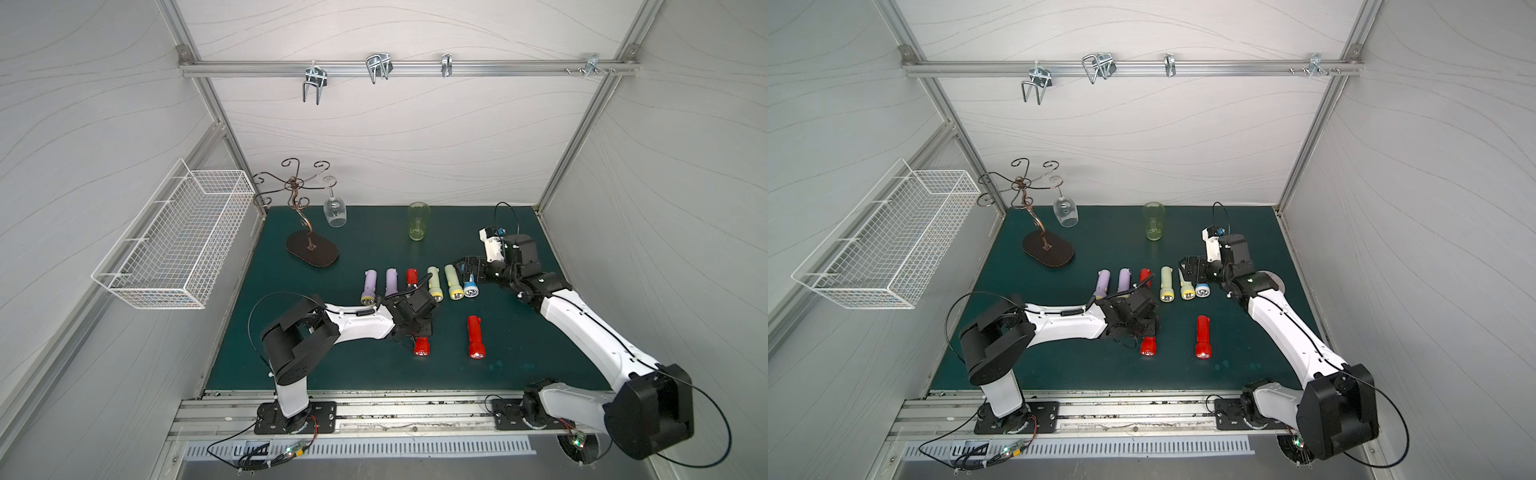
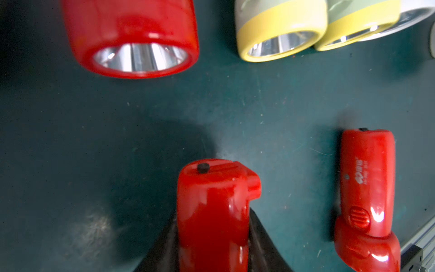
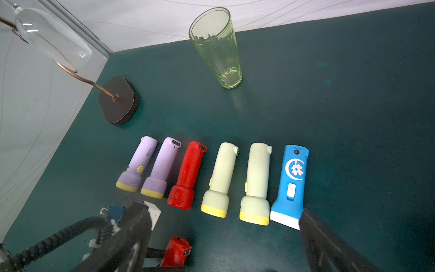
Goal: Close the plug at the bottom of the flashlight
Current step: Place the flashlight at the center of the board.
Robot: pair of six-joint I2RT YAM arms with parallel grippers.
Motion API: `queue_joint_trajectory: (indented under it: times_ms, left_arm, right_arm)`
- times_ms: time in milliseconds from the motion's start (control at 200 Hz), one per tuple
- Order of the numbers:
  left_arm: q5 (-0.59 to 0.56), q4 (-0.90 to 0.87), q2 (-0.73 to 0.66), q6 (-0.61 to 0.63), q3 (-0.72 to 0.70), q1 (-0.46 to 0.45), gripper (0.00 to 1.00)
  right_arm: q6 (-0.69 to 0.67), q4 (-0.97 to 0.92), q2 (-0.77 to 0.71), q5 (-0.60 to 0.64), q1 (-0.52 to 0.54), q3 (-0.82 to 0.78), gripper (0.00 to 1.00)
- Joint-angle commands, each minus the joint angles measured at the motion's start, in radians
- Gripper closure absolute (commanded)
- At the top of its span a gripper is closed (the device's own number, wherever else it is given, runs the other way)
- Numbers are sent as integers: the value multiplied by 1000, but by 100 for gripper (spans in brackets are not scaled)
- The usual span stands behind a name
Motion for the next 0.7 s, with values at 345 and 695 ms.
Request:
queue_joint_trajectory:
  times_ms: [345, 695]
  left_arm:
    - [25, -78, 31, -26, 35, 23, 49]
    - [6, -77, -47, 38, 38, 34, 42]
  right_arm:
    - [-19, 44, -13, 182, -6, -30, 1]
    - [-141, 180, 92, 401, -20, -129, 1]
